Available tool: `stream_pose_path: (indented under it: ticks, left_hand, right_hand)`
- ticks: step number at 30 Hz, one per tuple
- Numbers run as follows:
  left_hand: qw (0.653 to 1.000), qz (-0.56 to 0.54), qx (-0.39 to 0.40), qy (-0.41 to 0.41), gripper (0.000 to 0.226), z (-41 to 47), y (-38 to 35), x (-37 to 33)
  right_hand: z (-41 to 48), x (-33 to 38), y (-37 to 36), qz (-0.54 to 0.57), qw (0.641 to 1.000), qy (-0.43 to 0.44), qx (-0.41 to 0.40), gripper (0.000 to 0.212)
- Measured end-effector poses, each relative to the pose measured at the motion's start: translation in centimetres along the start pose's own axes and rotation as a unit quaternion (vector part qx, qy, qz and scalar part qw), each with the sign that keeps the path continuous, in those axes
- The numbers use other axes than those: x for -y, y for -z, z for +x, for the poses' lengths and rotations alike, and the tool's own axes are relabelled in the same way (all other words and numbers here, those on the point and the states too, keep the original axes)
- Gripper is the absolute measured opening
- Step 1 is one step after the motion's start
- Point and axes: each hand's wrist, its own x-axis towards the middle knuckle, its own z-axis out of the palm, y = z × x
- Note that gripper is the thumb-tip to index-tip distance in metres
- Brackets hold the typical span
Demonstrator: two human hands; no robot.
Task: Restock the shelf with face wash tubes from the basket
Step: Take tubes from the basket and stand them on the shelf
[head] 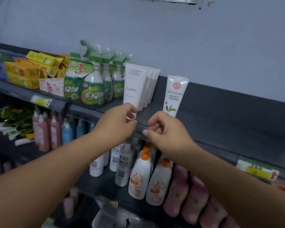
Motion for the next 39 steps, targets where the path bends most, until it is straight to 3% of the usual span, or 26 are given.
stream_pose_path:
  ticks: [3,6,9,18,28,31,35,37,39]
  left_hand:
    - [0.994,0.105,0.000,-0.011,0.030,-3.7,2.8,3.8]
    - [0.977,0.212,0.015,0.026,0.042,-8.2,5.7,8.7]
    - [0.955,0.279,0.046,0.087,0.051,-13.3,8.3,14.0]
    - [0.905,0.324,0.090,0.260,0.068,-26.9,11.2,24.6]
    - [0.857,0.280,0.157,0.404,0.072,-35.0,7.6,32.8]
    - [0.845,0.241,0.148,0.454,0.067,-36.5,6.0,35.4]
    - [0.808,0.146,0.107,0.560,0.066,-38.2,3.2,39.4]
    - [0.784,0.097,0.081,0.607,0.064,-38.9,1.5,41.6]
    - [0.762,0.040,0.045,0.644,0.051,-39.6,0.0,43.5]
  right_hand:
    - [-1.4,1.1,-4.4,-0.051,0.995,0.030,0.075,0.020]
    - [-3.0,1.7,-9.9,-0.145,0.976,0.041,0.159,0.051]
    - [-4.9,2.2,-15.9,-0.169,0.953,0.042,0.249,0.071]
    - [-9.9,0.5,-31.9,-0.214,0.901,0.072,0.371,0.075]
    - [-14.7,-4.3,-43.3,-0.169,0.880,0.079,0.436,0.064]
    - [-15.6,-6.1,-46.2,-0.144,0.870,0.009,0.472,0.063]
    - [-16.7,-8.7,-50.8,-0.054,0.862,-0.192,0.466,0.041]
    - [-17.4,-9.9,-53.1,-0.020,0.848,-0.277,0.451,0.046]
    - [-17.9,-10.9,-55.2,-0.007,0.832,-0.310,0.460,0.048]
